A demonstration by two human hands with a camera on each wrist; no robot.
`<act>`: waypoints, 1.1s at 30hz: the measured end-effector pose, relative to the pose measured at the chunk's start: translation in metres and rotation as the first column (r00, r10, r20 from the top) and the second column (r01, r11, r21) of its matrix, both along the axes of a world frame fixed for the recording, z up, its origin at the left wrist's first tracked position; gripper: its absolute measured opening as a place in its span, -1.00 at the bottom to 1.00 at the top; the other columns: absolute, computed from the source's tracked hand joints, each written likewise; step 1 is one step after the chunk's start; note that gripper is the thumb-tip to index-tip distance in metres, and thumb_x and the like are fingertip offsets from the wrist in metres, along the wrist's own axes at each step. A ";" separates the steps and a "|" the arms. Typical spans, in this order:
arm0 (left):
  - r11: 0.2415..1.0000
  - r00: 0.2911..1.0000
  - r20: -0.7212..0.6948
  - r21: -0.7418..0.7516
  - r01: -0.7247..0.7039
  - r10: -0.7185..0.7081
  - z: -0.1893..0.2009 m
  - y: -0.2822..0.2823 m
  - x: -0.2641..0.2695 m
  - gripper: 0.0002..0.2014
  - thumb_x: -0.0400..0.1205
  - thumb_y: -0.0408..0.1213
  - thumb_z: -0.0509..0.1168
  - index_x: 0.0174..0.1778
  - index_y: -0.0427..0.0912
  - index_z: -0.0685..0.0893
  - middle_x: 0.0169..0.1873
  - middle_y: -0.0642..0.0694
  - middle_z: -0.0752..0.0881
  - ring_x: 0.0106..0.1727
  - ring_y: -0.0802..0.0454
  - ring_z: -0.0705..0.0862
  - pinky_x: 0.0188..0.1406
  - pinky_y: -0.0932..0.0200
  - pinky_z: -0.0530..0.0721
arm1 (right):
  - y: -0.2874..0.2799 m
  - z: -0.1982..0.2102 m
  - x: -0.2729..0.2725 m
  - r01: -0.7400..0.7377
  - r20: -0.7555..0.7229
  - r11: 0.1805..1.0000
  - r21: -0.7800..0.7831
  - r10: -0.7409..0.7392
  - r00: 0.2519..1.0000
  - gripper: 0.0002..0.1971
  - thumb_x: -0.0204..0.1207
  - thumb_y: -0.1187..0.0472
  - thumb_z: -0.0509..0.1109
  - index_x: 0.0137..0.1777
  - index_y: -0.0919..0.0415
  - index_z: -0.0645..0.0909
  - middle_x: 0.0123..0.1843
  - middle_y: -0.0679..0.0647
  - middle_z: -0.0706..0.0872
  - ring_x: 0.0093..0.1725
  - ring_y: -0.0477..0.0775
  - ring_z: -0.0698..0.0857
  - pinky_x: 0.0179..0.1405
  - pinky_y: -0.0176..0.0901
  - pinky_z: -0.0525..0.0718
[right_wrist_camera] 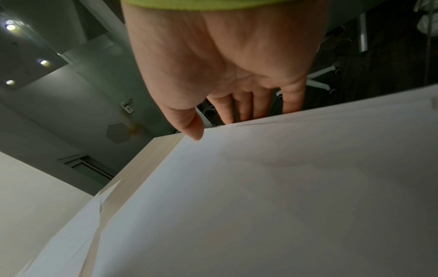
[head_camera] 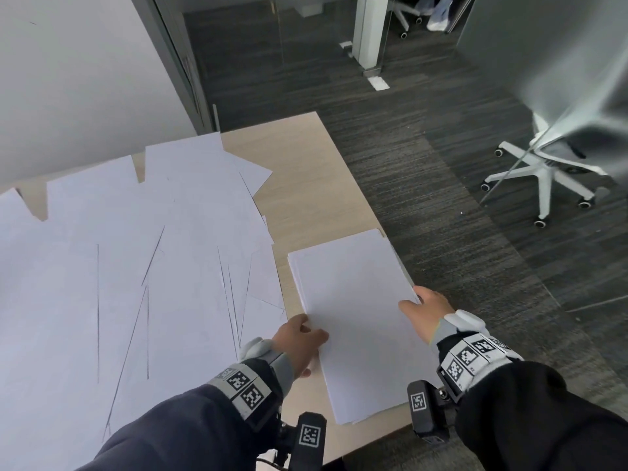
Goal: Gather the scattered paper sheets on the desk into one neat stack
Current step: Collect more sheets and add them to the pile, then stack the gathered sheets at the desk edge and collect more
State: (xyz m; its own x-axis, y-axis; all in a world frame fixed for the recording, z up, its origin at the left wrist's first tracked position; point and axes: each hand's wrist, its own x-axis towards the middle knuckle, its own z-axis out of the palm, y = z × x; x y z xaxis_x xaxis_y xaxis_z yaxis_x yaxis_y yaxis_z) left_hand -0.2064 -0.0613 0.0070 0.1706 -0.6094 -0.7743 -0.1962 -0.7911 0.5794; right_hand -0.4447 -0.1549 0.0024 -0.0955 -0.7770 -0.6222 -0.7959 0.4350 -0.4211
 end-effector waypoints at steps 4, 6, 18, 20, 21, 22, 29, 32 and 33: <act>0.999 0.997 -0.064 0.008 -0.040 0.040 -0.002 0.000 -0.002 -0.33 0.64 -0.18 0.38 0.68 0.00 0.32 0.31 -0.04 0.62 0.10 -0.07 0.78 0.02 -0.23 0.84 | 0.001 -0.008 0.006 0.037 0.096 0.999 0.004 -0.037 0.995 -0.50 0.34 -0.03 0.28 0.33 -0.04 0.58 0.25 0.05 0.69 0.09 0.18 0.69 0.18 0.10 0.67; 1.000 0.997 -0.078 0.006 -0.018 0.018 -0.003 -0.001 -0.003 -0.32 0.63 -0.17 0.38 0.69 0.01 0.31 0.31 -0.03 0.62 0.08 -0.06 0.79 0.02 -0.23 0.84 | 0.005 -0.003 0.012 0.050 0.089 0.999 -0.007 -0.049 0.995 -0.50 0.44 0.08 0.32 0.42 0.01 0.52 0.33 0.09 0.64 0.19 0.20 0.66 0.27 0.10 0.62; 0.923 0.896 0.428 -0.287 0.256 -0.116 -0.007 0.023 0.100 -0.82 0.61 -0.19 0.43 0.06 0.19 0.71 0.11 0.12 0.74 0.06 0.16 0.70 0.23 0.09 0.68 | 0.008 0.019 0.059 -0.103 0.062 0.966 -0.236 0.121 0.991 -0.58 0.54 0.04 0.34 0.41 -0.09 0.54 0.50 -0.07 0.44 0.42 0.06 0.50 0.41 0.02 0.49; 0.919 0.814 0.565 -0.237 0.315 -0.133 -0.012 0.028 0.134 -0.74 0.59 -0.08 0.44 0.19 0.21 0.69 0.34 0.09 0.64 0.24 0.07 0.63 0.34 0.03 0.62 | 0.009 0.019 0.085 -0.112 0.188 0.973 -0.202 0.151 0.971 -0.66 0.57 0.07 0.34 0.35 -0.07 0.57 0.38 -0.06 0.56 0.27 -0.02 0.61 0.31 -0.02 0.57; 0.919 0.766 0.620 -0.181 0.350 -0.170 -0.013 0.032 0.147 -0.63 0.58 0.01 0.43 0.32 0.21 0.64 0.46 0.11 0.55 0.36 0.03 0.58 0.42 -0.01 0.57 | 0.010 0.018 0.097 -0.109 0.237 0.978 -0.178 0.150 0.960 -0.68 0.57 0.08 0.35 0.32 -0.07 0.59 0.31 -0.07 0.61 0.23 -0.03 0.64 0.28 -0.03 0.60; 0.923 0.725 0.656 -0.116 0.368 -0.207 -0.016 0.036 0.159 -0.48 0.56 0.12 0.42 0.45 0.22 0.55 0.56 0.12 0.44 0.49 0.00 0.48 0.50 -0.05 0.49 | 0.012 0.018 0.112 -0.114 0.271 0.982 -0.150 0.152 0.950 -0.70 0.57 0.08 0.36 0.29 -0.07 0.60 0.25 -0.10 0.64 0.21 -0.05 0.66 0.26 -0.03 0.61; 0.860 0.579 0.670 0.186 0.476 -0.465 -0.036 0.050 0.181 0.39 0.13 0.71 0.23 0.71 0.24 -0.40 0.72 0.06 -0.45 0.75 -0.09 -0.40 0.72 -0.28 -0.10 | 0.028 0.005 0.189 -0.088 0.358 0.996 0.021 0.075 0.931 -0.69 0.56 0.07 0.36 0.31 -0.06 0.59 0.18 -0.18 0.62 0.22 -0.06 0.63 0.34 0.13 0.65; 0.833 0.554 0.659 0.218 0.508 -0.510 -0.039 0.053 0.180 0.44 0.13 0.68 0.29 0.66 0.23 -0.53 0.65 0.00 -0.60 0.70 -0.11 -0.52 0.72 -0.28 -0.20 | 0.029 0.000 0.205 -0.091 0.337 0.995 0.050 0.069 0.939 -0.62 0.52 0.03 0.34 0.35 -0.08 0.54 0.22 -0.17 0.62 0.20 -0.02 0.66 0.31 0.18 0.67; 0.833 0.555 0.659 0.212 0.512 -0.508 -0.038 0.054 0.179 0.43 0.15 0.66 0.32 0.65 0.23 -0.54 0.64 0.00 -0.62 0.70 -0.11 -0.53 0.72 -0.27 -0.22 | 0.029 -0.002 0.207 -0.077 0.338 0.995 0.058 0.053 0.940 -0.60 0.50 0.03 0.34 0.36 -0.08 0.53 0.25 -0.14 0.64 0.16 -0.01 0.68 0.26 0.17 0.70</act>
